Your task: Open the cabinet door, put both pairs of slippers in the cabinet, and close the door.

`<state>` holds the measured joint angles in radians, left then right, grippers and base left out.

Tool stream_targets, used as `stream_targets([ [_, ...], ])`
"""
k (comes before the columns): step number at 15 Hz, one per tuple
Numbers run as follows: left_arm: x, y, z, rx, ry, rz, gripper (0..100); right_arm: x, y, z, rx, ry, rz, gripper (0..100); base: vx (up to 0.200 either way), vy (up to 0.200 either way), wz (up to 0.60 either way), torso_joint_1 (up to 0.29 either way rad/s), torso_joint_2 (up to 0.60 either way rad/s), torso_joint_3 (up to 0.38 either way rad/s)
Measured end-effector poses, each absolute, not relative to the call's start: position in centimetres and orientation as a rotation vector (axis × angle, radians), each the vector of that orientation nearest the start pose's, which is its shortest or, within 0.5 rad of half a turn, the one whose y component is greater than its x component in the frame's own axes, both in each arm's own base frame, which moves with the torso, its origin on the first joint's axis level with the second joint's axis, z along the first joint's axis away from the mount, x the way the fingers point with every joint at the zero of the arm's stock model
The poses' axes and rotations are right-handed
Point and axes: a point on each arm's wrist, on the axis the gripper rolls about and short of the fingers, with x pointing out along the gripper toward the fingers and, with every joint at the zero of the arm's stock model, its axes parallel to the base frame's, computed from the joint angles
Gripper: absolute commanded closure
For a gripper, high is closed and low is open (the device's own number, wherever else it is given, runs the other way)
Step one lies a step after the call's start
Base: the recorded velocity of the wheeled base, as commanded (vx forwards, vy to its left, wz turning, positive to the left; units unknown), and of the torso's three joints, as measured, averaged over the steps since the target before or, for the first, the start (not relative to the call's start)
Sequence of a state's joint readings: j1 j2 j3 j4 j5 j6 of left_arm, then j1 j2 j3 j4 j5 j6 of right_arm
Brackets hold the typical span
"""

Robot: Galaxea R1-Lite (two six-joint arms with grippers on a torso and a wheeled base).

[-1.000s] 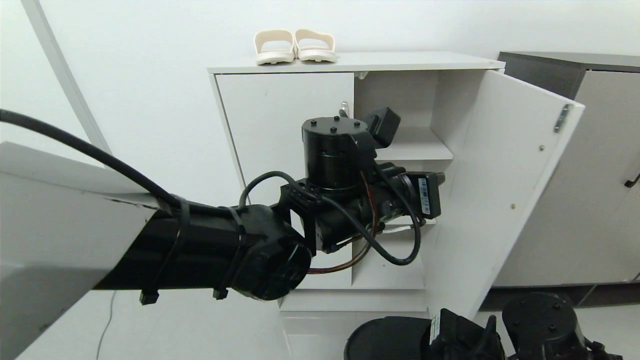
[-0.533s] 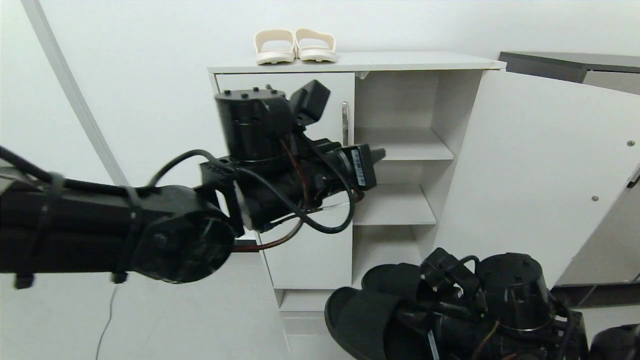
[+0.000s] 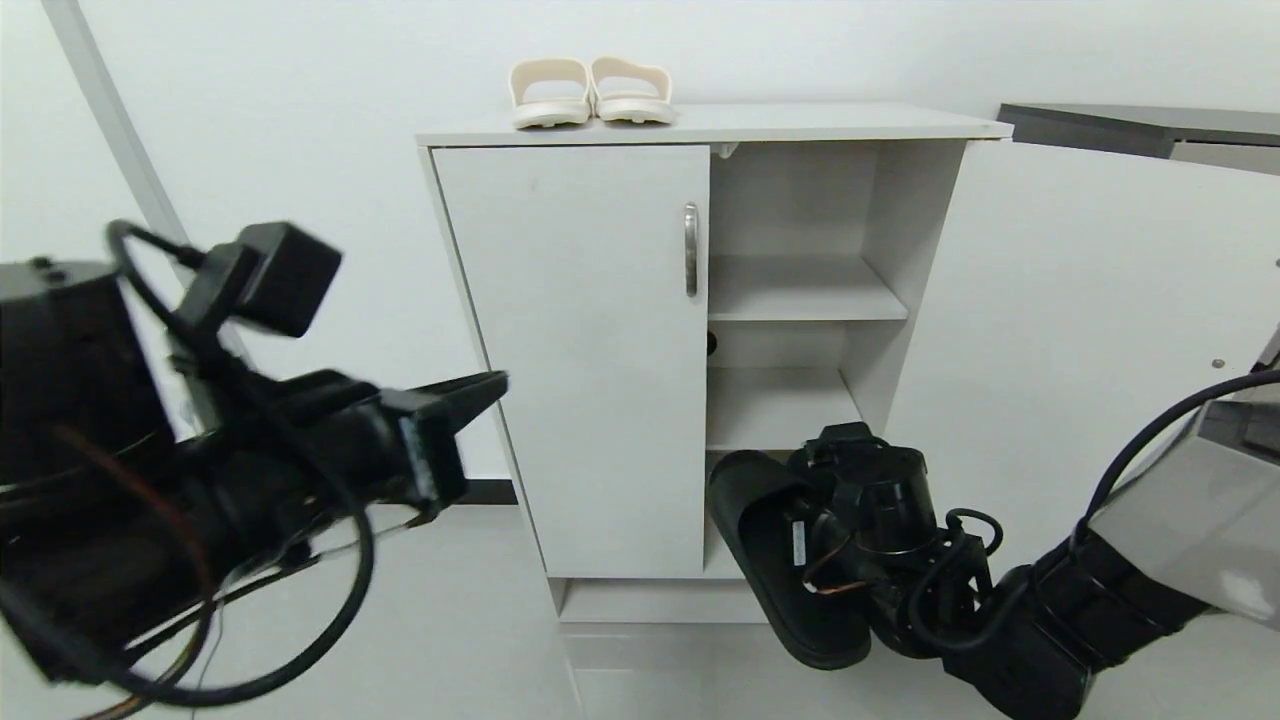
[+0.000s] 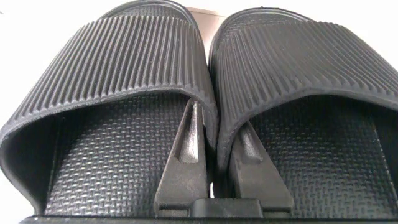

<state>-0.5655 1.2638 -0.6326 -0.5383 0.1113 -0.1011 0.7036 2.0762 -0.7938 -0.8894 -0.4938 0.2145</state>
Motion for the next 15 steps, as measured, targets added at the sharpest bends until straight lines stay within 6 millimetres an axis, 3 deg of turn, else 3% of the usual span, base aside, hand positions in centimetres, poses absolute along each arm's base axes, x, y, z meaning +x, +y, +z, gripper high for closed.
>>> stream_targets([
  [4, 11.1, -4.2, 20.4, -0.047, 0.079, -0.186, 100, 29.2, 22.4, 7.4, -0.017, 0.326, 0.085, 100, 0.0, 0.0, 0.0, 0.0, 0.0, 0.0],
  [7, 6.9, -1.0, 18.1, -0.055, 0.042, 0.033, 100, 29.3, 22.4, 7.3, -0.022, 0.327, 0.08, 100, 0.0, 0.0, 0.0, 0.0, 0.0, 0.0],
  [11, 2.0, 0.5, 13.5, -0.052, 0.061, 0.213, 100, 29.4, 22.5, 6.9, -0.029, 0.334, 0.08, 100, 0.0, 0.0, 0.0, 0.0, 0.0, 0.0],
  [15, -0.9, 0.6, 9.7, -0.018, 0.061, 0.247, 100, 29.3, 22.6, 6.6, -0.035, 0.34, 0.082, 100, 0.0, 0.0, 0.0, 0.0, 0.0, 0.0],
])
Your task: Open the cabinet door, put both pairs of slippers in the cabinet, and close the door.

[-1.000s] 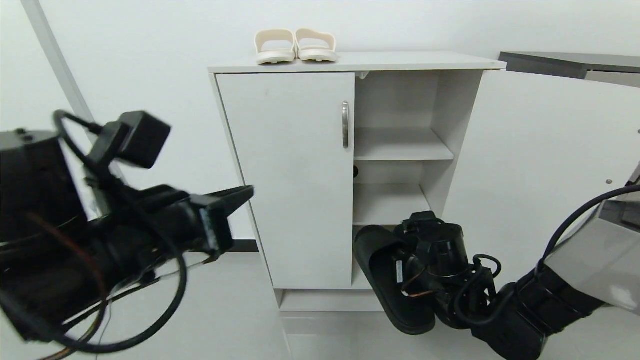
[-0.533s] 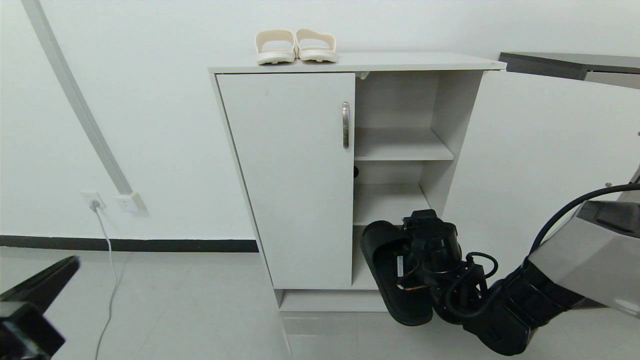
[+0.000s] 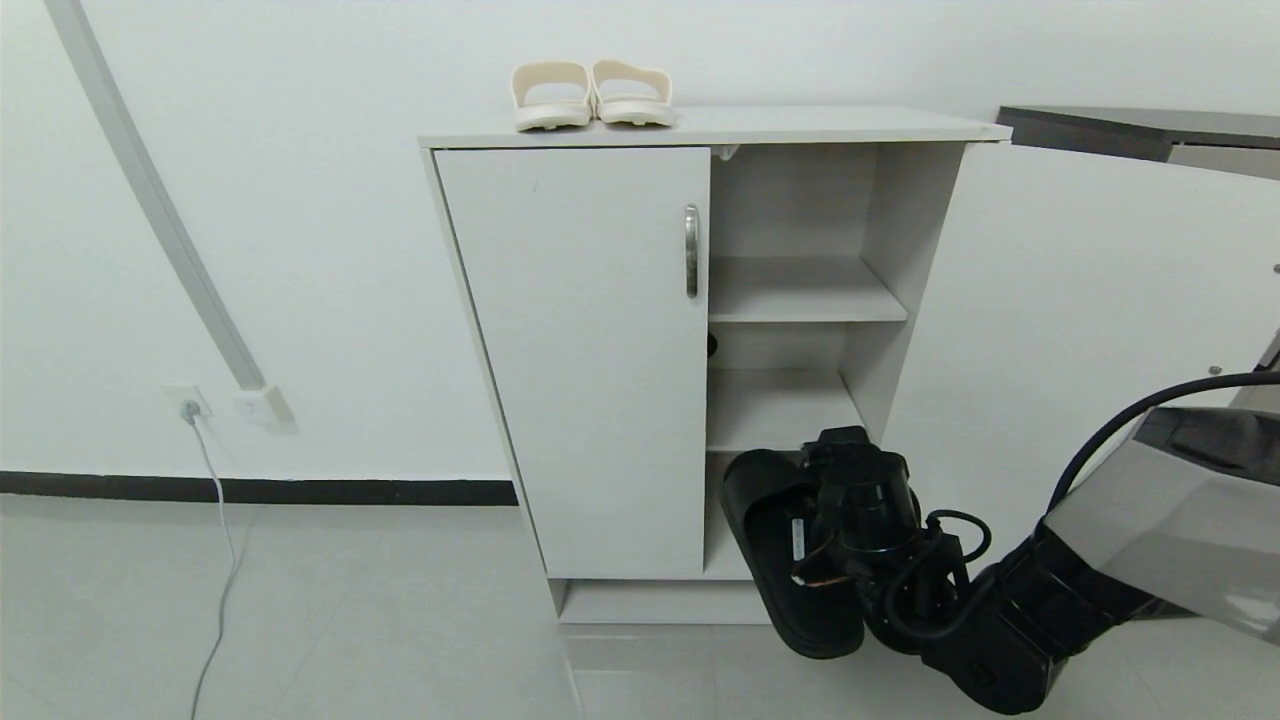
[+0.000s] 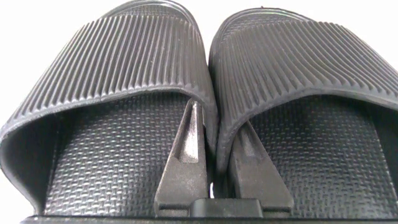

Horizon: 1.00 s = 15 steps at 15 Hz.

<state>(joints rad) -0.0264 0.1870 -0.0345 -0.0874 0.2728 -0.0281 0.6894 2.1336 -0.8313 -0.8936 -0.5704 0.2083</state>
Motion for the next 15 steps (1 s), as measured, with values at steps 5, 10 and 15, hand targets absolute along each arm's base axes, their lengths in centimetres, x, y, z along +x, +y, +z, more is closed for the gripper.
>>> stream_targets([
  [5, -2.0, 0.1, 7.9, 0.043, 0.013, 0.026, 100, 29.2, 22.8, 6.5, -0.037, 0.342, 0.087, 100, 0.0, 0.0, 0.0, 0.0, 0.0, 0.0],
  [10, -2.3, -0.1, 7.5, 0.045, 0.006, -0.045, 100, 29.0, 22.9, 6.5, -0.04, 0.343, 0.093, 100, 0.0, 0.0, 0.0, 0.0, 0.0, 0.0],
  [15, -2.3, -0.1, 7.5, 0.023, 0.002, -0.03, 100, 29.0, 22.9, 6.5, -0.042, 0.338, 0.079, 100, 0.0, 0.0, 0.0, 0.0, 0.0, 0.0],
])
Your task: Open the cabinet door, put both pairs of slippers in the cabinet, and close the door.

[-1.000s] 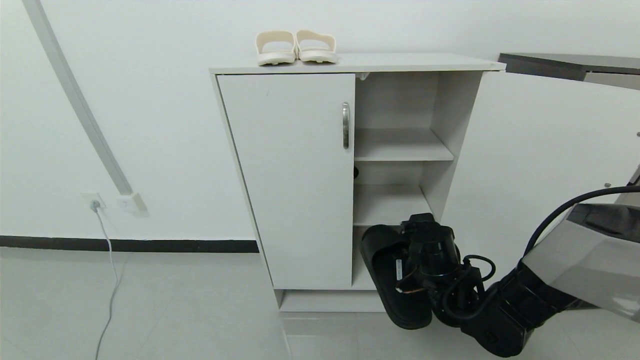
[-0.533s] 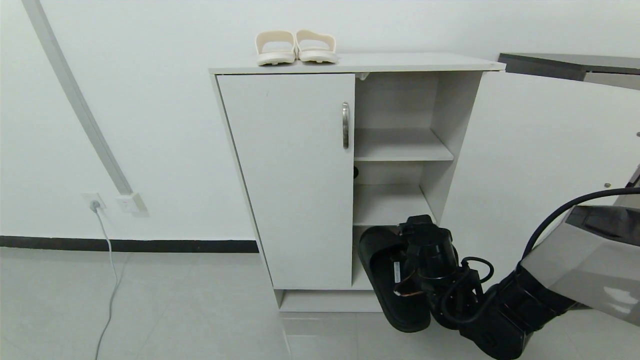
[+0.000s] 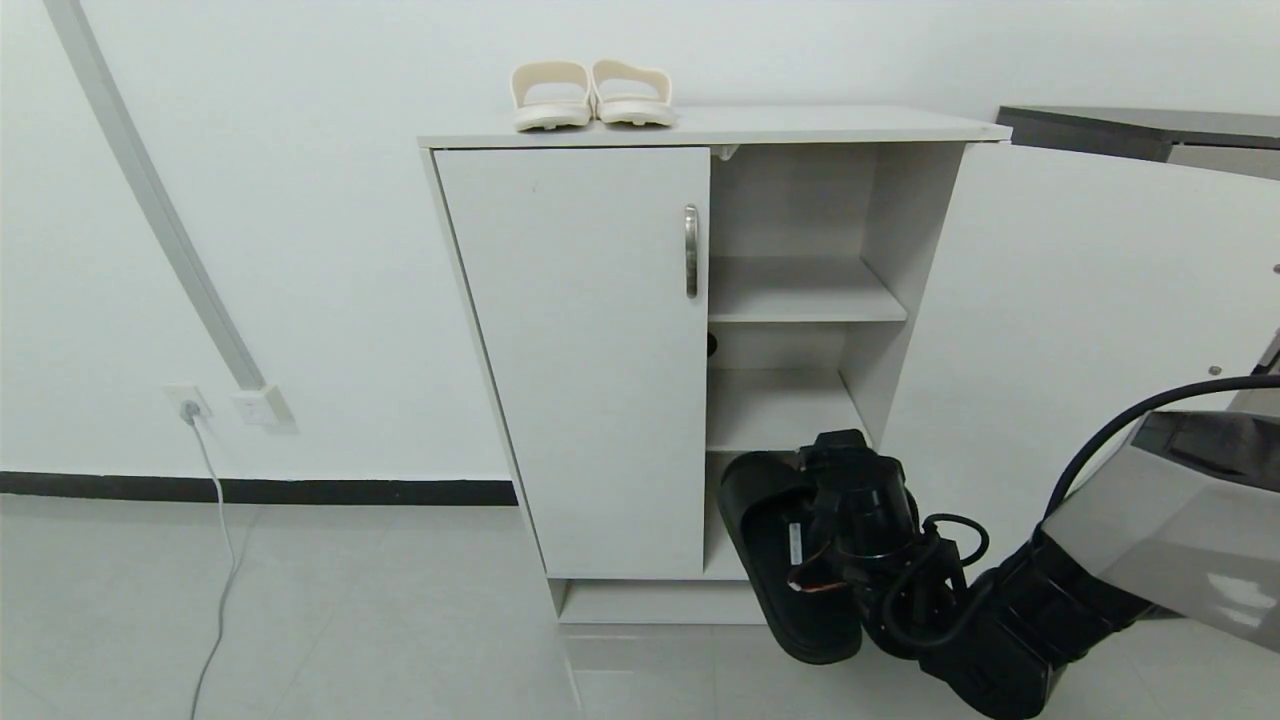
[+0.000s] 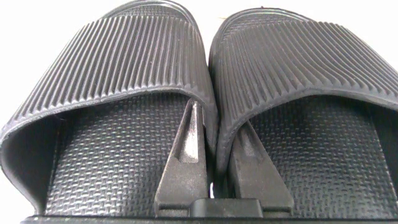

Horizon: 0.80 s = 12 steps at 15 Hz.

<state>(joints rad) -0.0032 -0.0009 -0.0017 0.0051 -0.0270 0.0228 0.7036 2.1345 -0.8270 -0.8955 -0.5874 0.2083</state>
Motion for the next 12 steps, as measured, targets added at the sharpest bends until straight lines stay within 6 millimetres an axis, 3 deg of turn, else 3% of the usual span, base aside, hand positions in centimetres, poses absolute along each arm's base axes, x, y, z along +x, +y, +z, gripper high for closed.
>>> stream_targets([
  [5, -2.3, 0.0, 7.5, 0.019, 0.004, -0.006, 100, 29.1, 23.4, 7.0, -0.037, 0.312, 0.048, 100, 0.0, 0.0, 0.0, 0.0, 0.0, 0.0],
  [8, -2.3, 0.0, 7.5, 0.024, 0.004, -0.006, 100, 30.4, 24.2, 7.4, -0.021, 0.246, -0.091, 100, 0.0, 0.0, 0.0, 0.0, 0.0, 0.0],
  [12, -2.3, 0.0, 7.5, 0.022, 0.003, -0.002, 100, 30.9, 24.4, 7.0, -0.019, 0.246, -0.098, 100, 0.0, -0.2, 0.0, 0.004, 0.0, 0.001],
])
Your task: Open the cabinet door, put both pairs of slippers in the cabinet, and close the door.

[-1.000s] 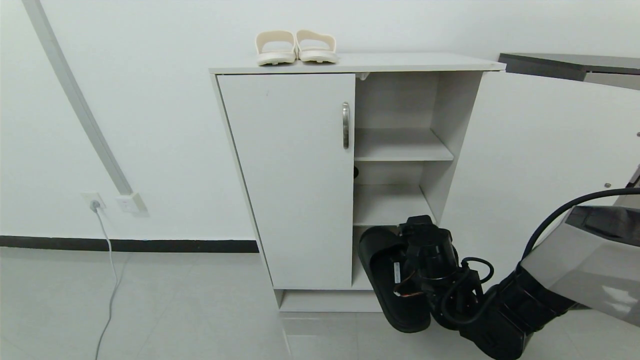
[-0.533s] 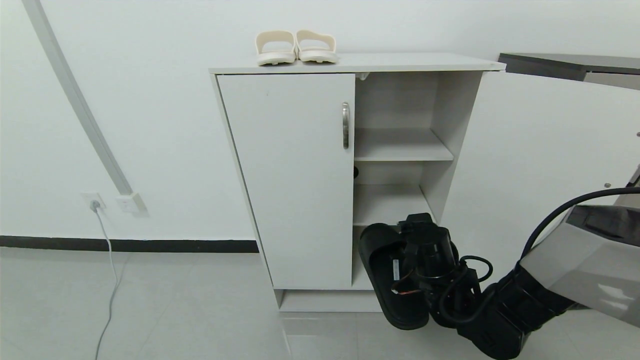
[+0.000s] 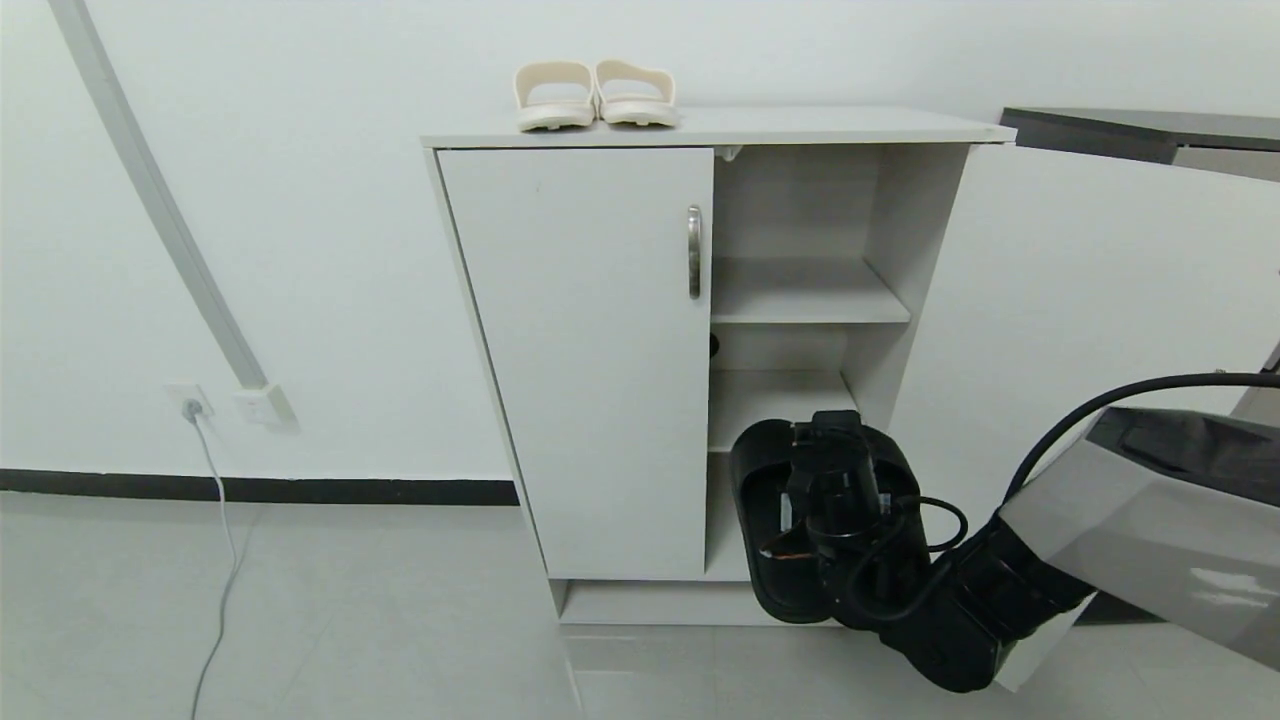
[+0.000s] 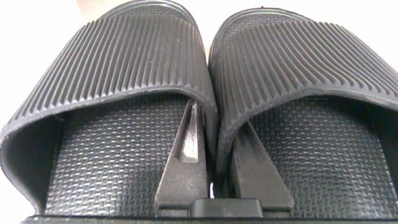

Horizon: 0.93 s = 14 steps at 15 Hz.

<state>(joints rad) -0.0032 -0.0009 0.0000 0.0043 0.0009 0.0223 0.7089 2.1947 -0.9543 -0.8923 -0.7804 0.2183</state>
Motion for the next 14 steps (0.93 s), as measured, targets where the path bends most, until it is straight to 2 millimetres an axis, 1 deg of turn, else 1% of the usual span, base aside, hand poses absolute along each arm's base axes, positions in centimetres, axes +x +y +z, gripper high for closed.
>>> stream_targets([
  [2, -2.3, 0.0, 7.5, 0.018, 0.003, -0.002, 100, 31.0, 24.4, 6.7, -0.018, 0.25, -0.099, 100, 0.0, -0.2, 0.0, 0.005, 0.0, 0.002],
  [4, -2.3, 0.0, 7.5, 0.002, 0.004, -0.004, 100, 31.0, 24.6, 6.5, -0.019, 0.254, -0.09, 100, 0.0, 0.0, 0.0, 0.0, 0.0, 0.0],
  [7, -2.3, 0.0, 7.5, 0.0, 0.003, -0.003, 100, 30.7, 25.1, 6.1, 0.008, 0.282, 0.004, 100, 0.0, 0.0, 0.0, 0.0, 0.0, 0.0],
  [8, -2.3, 0.0, 7.5, 0.0, 0.003, -0.004, 100, 30.6, 25.6, 5.8, 0.007, 0.288, 0.025, 100, 0.0, 0.0, 0.0, 0.0, 0.0, 0.0],
  [11, -2.3, 0.0, 7.5, 0.0, 0.004, -0.003, 100, 31.1, 26.3, 4.9, 0.006, 0.295, 0.034, 100, 0.0, 0.0, 0.0, 0.0, 0.0, 0.0],
  [14, -2.3, 0.0, 7.5, 0.0, 0.004, -0.004, 100, 31.3, 27.0, 4.5, 0.008, 0.296, 0.052, 100, 0.0, 0.0, 0.0, 0.0, 0.0, 0.0],
])
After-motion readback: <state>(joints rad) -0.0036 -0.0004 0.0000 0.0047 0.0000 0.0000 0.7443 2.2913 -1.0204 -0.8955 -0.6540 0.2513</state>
